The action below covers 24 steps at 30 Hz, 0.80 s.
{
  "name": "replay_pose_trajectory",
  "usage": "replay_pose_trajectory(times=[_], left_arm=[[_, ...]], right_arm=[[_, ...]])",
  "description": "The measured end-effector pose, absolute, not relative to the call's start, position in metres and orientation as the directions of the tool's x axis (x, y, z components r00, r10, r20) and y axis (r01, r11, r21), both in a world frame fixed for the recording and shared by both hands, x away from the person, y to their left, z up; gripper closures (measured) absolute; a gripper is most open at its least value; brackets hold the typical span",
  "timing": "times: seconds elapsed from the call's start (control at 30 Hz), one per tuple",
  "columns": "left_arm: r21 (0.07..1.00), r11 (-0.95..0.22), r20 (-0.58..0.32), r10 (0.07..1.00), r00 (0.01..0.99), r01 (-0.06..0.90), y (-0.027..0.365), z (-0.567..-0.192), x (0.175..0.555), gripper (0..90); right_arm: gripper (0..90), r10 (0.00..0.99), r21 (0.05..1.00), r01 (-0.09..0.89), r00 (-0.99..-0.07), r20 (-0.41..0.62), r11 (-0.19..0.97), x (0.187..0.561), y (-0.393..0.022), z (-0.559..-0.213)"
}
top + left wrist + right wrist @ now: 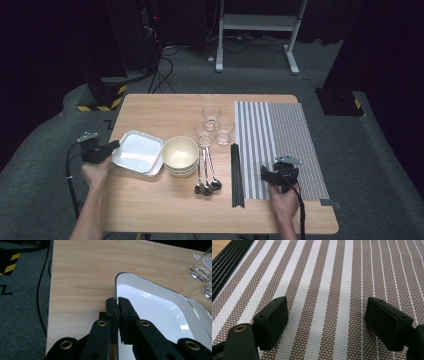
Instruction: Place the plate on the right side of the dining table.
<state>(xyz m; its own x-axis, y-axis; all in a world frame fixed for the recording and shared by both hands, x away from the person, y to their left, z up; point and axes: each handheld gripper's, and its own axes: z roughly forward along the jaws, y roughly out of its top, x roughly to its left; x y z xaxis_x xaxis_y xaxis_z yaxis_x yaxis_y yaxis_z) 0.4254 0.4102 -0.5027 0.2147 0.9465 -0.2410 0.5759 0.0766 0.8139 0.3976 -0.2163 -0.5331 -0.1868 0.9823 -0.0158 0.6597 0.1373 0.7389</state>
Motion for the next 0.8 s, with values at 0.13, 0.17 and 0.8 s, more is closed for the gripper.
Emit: replay_pose_trajectory(times=[0.13, 0.17, 0.8], left_arm=[[0.814, 0.072, -0.236, 0.948, 0.214, 0.577, 0.4091, -0.5044, 0.4261, 85.7], [0.813, 0.070, -0.234, 0.948, 0.214, 0.578, 0.4090, -0.5048, 0.4262, 85.7], [0.822, 0.030, -0.191, 0.955, 0.226, 0.568, 0.4042, -0.5117, 0.4264, 86.1]], right_arm=[[19.1, 0.982, 0.739, 0.660, -0.187, -0.016, 0.138, 0.3976, -0.2164, -0.5331], [19.1, 0.982, 0.739, 0.660, -0.187, -0.016, 0.137, 0.3976, -0.2163, -0.5331], [19.1, 0.982, 0.739, 0.660, -0.187, -0.016, 0.138, 0.3976, -0.2164, -0.5331]])
